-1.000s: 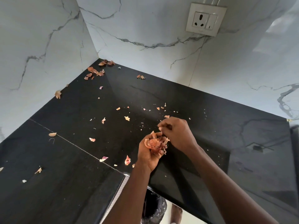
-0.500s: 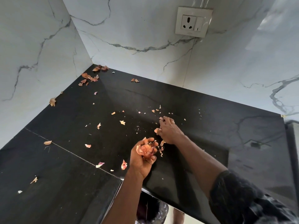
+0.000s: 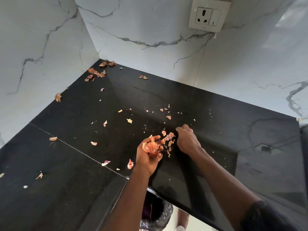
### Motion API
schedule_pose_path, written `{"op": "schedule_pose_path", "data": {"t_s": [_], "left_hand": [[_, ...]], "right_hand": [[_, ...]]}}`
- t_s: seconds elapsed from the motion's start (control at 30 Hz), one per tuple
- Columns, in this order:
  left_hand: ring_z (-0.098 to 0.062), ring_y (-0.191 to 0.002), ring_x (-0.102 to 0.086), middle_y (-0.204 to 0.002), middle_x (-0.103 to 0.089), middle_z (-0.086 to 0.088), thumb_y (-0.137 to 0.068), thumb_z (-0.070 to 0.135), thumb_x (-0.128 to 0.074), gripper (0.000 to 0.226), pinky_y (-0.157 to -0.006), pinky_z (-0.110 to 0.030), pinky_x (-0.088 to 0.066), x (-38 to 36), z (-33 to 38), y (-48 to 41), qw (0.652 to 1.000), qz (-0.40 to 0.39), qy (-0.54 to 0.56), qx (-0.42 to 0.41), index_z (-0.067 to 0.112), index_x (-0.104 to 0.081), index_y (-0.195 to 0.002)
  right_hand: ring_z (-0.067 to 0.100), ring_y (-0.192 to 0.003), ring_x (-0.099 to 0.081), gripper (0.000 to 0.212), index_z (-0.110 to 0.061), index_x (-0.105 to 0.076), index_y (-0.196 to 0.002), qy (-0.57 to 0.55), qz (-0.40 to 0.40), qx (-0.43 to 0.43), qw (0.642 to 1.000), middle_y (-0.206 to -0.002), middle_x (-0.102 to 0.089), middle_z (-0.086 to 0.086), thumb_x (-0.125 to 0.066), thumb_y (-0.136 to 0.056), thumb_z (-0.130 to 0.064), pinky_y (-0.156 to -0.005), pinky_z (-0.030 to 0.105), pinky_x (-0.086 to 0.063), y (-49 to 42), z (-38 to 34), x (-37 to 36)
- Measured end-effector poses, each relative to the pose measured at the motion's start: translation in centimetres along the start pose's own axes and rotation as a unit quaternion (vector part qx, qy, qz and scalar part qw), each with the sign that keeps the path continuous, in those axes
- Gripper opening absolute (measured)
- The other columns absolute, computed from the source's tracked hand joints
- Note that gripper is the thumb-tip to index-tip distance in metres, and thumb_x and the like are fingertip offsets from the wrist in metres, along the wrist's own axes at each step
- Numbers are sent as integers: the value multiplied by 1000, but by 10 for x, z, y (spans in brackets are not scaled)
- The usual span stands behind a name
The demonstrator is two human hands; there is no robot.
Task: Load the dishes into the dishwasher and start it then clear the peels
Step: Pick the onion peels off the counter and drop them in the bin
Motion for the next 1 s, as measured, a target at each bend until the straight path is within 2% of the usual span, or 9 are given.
{"op": "schedule_pose_path", "data": {"t_s": [0.1,0.2,0.27,0.37,0.53,0.67,0.83,1.0], "left_hand": [[-15,-59,-59,-86,-68,-11,-95,27,-50,30,-41,-21,-41,2,1,0,1000,11,-5,0,6,-72,-95],[-16,-57,-59,-85,-67,-12,-94,26,-51,30,-41,-21,-40,4,4,2,1000,21,-2,-2,6,-73,-92],[-16,-58,-58,-84,-68,-12,-94,26,-52,30,-40,-21,-39,9,7,3,1000,28,-4,-4,6,-74,-91],[-16,-59,-57,-85,-68,-11,-92,26,-53,28,-41,-22,-38,19,9,0,999,39,-10,-5,6,-73,-92],[-17,-59,-57,-84,-67,-12,-93,25,-54,27,-41,-23,-37,25,12,-9,998,51,-19,-8,6,-73,-91],[-16,-60,-57,-85,-67,-12,-93,24,-52,27,-41,-23,-38,15,16,-15,999,46,-27,-9,7,-72,-92],[-16,-60,-57,-86,-67,-12,-93,23,-50,27,-41,-22,-39,1,17,-23,999,37,-26,-8,7,-72,-92],[-15,-60,-57,-86,-67,-12,-94,23,-49,29,-42,-21,-39,-6,19,-25,999,23,-28,-11,8,-74,-90]], "right_hand": [[27,-103,-57,35,-8,-64,-122,-6,-7,32,999,-120,-54,10,-44,-95,1,-85,39,-52,-13,-19,-4],[28,-104,-60,34,-8,-67,-119,-20,23,48,998,-116,-57,12,-46,-94,2,-88,40,-53,-47,-28,9],[31,-109,-58,28,-5,-65,-119,-6,45,53,998,-122,-54,15,-48,-96,-1,-91,42,-54,-76,-31,18],[32,-122,-51,34,-2,-56,-129,31,49,66,996,-137,-45,18,-57,-95,-5,-100,41,-50,-121,-34,29],[36,-131,-43,38,-5,-52,-132,79,15,96,992,-140,-40,18,-59,-95,-8,-104,45,-48,-158,-36,23],[33,-131,-43,42,-9,-56,-131,111,21,163,980,-138,-43,14,-67,-91,-10,-101,43,-51,-145,-47,13],[28,-126,-46,37,-11,-58,-129,128,14,245,961,-136,-45,9,-64,-92,-13,-98,40,-52,-103,-52,8],[23,-131,-42,47,-14,-51,-143,108,-16,277,955,-139,-44,5,-58,-96,-12,-104,41,-49,-58,-40,2]]}}
Point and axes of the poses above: each hand's wrist, its own y-axis away from the middle knuckle, its own x-axis out of the back of the hand, z = x × y, the point moved 7 cm from there along -y, towards the middle knuckle
